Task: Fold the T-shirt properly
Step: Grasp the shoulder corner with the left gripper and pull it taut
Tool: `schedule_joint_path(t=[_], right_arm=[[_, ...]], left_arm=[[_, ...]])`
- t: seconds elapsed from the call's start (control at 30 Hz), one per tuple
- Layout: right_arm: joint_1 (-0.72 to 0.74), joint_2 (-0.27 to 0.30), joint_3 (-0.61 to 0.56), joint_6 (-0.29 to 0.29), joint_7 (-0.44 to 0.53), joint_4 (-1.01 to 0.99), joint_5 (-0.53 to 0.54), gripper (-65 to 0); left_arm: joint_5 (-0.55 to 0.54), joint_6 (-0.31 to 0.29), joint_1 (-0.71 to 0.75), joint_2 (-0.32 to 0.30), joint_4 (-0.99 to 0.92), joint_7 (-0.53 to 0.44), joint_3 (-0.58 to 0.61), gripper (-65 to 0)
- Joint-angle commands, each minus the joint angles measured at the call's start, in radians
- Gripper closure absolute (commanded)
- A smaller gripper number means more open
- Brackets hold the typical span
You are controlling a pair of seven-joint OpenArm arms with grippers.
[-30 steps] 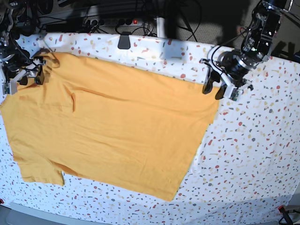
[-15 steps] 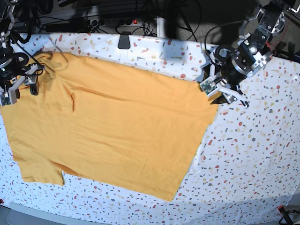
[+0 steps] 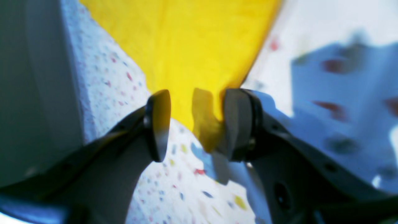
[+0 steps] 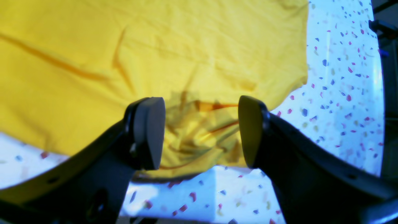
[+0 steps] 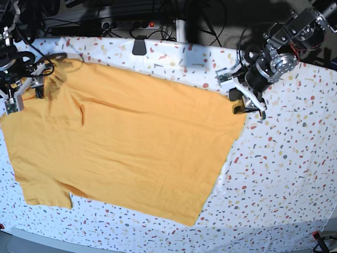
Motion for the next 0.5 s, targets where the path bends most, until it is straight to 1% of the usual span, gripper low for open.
schedule_joint_path(t=[0.0, 0.1, 0.13, 0.17, 0.2, 0.27, 0.4, 0.43, 0.47], right_arm=[[-0.004, 0.005, 0.008, 0.006, 0.019, 0.028, 0.001, -35.0], [-0.005, -0.018, 0.008, 0.006, 0.017, 0.045, 0.001, -35.0], [-0.005, -0.023, 0.008, 0.006, 0.017, 0.05, 0.001, -35.0], [-0.005, -0.025, 0.008, 0.006, 0.018, 0.051, 0.001, -35.0], [-0.005, -0.026, 0.008, 0.006, 0.018, 0.052, 0.001, -35.0], [-0.005, -0.025, 0.008, 0.006, 0.018, 0.052, 0.001, -35.0], [-0.005, -0.025, 0.008, 0.006, 0.018, 0.052, 0.002, -35.0], [-0.005, -0.025, 0.008, 0.006, 0.018, 0.052, 0.002, -35.0], [-0.005, -0.025, 0.008, 0.006, 0.018, 0.052, 0.001, -35.0]], left_arm=[[0.002, 0.0, -0.023, -0.013, -0.017, 0.023, 0.006, -27.5], [0.001, -0.001, -0.034, -0.013, -0.05, 0.027, 0.035, -27.0], [0.002, -0.001, -0.026, -0.013, -0.05, 0.026, 0.041, -24.6], [0.001, 0.0, -0.021, -0.012, -0.05, 0.026, 0.047, -20.7], [0.001, 0.0, -0.016, -0.013, -0.05, 0.026, 0.055, -15.0], [0.001, -0.001, -0.005, -0.012, -0.05, 0.025, 0.062, -0.7], [0.001, 0.002, -0.004, -0.013, -0.05, 0.031, 0.062, 0.0], [0.001, 0.013, -0.005, -0.013, -0.05, 0.043, 0.062, 0.0], [0.001, 0.038, -0.005, -0.013, -0.05, 0.062, 0.062, 0.0]])
